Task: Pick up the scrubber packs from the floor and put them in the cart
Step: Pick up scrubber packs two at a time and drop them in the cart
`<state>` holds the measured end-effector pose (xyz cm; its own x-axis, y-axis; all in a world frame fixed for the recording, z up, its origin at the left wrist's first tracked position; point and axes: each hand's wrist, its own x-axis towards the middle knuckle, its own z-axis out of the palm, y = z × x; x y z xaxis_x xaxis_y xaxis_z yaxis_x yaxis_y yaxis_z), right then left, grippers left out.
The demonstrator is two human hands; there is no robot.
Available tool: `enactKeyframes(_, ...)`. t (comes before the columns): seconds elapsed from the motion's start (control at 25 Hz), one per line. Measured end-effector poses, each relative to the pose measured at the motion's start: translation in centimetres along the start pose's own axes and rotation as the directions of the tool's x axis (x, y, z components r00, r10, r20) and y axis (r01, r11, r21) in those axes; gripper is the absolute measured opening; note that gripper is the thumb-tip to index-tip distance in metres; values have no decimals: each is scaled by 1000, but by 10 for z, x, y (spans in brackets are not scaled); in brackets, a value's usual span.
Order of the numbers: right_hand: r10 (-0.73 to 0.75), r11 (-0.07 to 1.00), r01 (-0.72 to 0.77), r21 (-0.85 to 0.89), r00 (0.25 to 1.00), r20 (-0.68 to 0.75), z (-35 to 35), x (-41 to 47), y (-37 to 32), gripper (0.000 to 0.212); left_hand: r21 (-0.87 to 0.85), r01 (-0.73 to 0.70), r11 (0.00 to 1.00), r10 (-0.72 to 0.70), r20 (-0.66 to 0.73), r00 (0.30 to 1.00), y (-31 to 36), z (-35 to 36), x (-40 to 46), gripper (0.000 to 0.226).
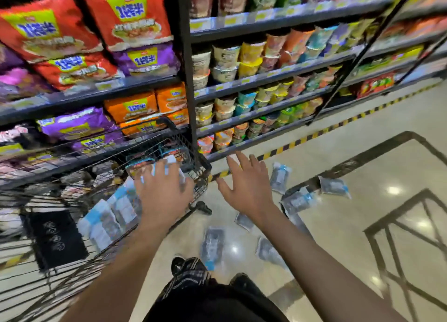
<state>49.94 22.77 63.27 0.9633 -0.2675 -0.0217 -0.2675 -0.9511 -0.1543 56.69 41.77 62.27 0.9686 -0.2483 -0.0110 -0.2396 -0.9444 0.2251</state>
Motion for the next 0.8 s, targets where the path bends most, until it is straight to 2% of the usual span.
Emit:
enactKeyframes(0.16, 186, 982, -186, 24, 982, -28, -5, -70, 71, 70, 41, -242, 969, 238, 87, 967, 77, 18, -31, 59)
enactKeyframes(0.28, 348, 937, -346, 56, 937, -25, -2, -134, 122, 70, 42, -392, 919, 383, 138, 913, 131, 41, -57, 59)
enactKeyframes(0.44, 574, 818, -572, 51, 818, -25, 7, -221, 185, 74, 19, -581, 814, 564, 217, 797, 206, 68, -103, 62)
enactKeyframes(0.64, 751, 658, -752, 39, 659, 32, 2, -300, 228, 79, -16, -746, 665, 722, 266, 638, 281, 95, -153, 65)
enactKeyframes(0.8, 835, 548, -835, 56, 550, 21, 2, -342, 252, 72, -40, -823, 567, 781, 346, 521, 328, 108, -177, 71)
